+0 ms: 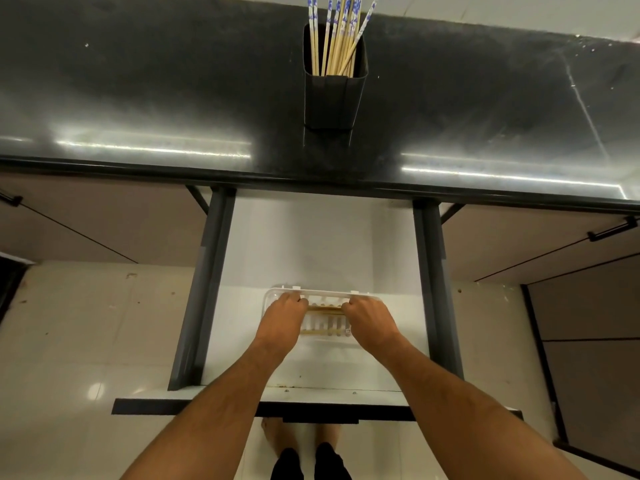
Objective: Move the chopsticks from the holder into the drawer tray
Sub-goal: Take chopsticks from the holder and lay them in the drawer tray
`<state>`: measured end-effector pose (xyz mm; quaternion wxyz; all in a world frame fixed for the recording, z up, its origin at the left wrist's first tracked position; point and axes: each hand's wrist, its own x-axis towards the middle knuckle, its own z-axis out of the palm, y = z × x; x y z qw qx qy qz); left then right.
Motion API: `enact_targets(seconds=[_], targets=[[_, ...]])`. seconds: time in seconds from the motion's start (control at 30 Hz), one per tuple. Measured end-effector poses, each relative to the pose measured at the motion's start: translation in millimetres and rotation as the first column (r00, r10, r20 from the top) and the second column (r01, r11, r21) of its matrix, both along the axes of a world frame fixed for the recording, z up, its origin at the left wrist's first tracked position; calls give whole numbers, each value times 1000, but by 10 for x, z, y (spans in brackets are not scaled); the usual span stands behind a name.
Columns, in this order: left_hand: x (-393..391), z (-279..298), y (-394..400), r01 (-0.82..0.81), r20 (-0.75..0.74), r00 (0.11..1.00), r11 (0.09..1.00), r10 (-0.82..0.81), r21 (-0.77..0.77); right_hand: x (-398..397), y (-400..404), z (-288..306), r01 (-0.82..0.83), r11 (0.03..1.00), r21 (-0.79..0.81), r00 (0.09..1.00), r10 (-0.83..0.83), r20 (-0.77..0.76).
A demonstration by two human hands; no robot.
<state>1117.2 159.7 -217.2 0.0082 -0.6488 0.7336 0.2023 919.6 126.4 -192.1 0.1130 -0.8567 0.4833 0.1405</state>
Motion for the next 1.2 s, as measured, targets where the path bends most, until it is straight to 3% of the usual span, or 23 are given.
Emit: enact_targets(seconds=[0.43, 0.73, 1.2], targets=[[62, 61, 34, -95, -39, 994, 994, 97, 61, 58, 33, -7, 33, 999, 4, 999, -33, -29], [39, -6, 5, -129, -109, 986, 992, 130, 14, 116, 83, -65, 68, 998, -7, 997, -68, -24], [83, -18, 9, -65, -82, 994, 997, 67, 30, 16, 68, -97, 78, 996, 45, 997, -79, 10]])
